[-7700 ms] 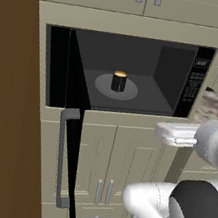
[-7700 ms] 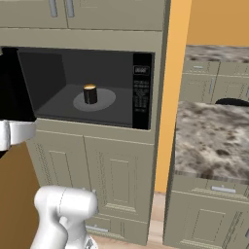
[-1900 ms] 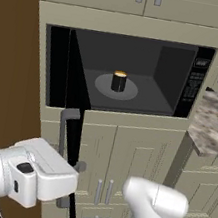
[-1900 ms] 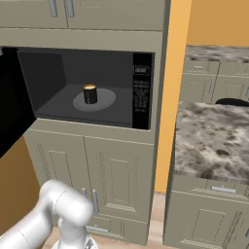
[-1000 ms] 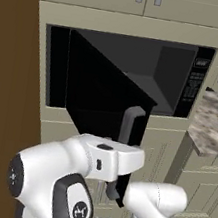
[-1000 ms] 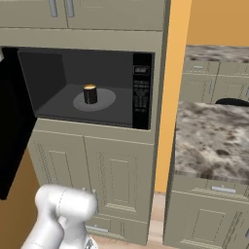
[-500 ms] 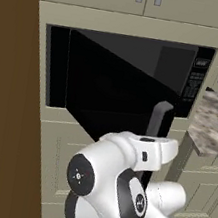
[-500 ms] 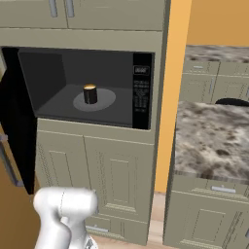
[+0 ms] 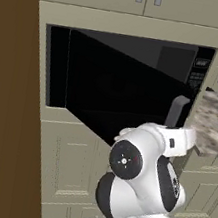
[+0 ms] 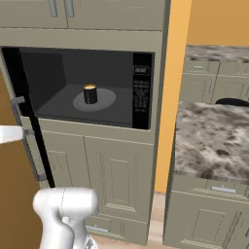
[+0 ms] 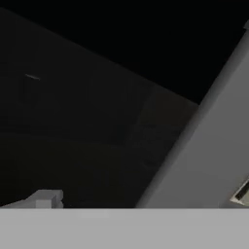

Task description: Pick the mug from the counter and place it inside the microwave. Then close the microwave.

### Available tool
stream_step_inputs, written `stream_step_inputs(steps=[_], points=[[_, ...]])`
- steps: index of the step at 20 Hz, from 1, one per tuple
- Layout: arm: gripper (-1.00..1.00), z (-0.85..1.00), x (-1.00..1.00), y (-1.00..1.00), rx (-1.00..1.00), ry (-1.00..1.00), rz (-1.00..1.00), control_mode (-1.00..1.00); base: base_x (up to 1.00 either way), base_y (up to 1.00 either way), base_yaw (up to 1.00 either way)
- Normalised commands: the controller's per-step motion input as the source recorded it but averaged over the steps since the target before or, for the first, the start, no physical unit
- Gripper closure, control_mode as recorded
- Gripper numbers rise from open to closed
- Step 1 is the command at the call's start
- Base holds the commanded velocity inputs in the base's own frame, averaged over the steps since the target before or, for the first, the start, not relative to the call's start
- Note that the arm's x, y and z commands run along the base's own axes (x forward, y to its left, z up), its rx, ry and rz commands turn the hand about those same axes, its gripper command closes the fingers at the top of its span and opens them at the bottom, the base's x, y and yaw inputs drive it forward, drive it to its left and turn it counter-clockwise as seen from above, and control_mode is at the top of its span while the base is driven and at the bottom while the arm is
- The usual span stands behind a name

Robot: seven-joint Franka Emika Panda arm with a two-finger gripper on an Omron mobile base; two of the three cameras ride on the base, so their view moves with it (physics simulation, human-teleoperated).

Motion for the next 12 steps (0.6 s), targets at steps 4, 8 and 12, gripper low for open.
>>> stream_step_inputs(steps=[4,8,12], points=[[-1.0,0.0,0.66,-0.25,0.01,0.03,0.13,-1.0,0.0,0.0,0.0],[-1.0,0.0,0.67,-0.22,0.0,0.05,0.13,-1.0,0.0,0.0,0.0],[-1.0,0.01,0.69,-0.18,0.01,0.03,0.13,-1.0,0.0,0.0,0.0]])
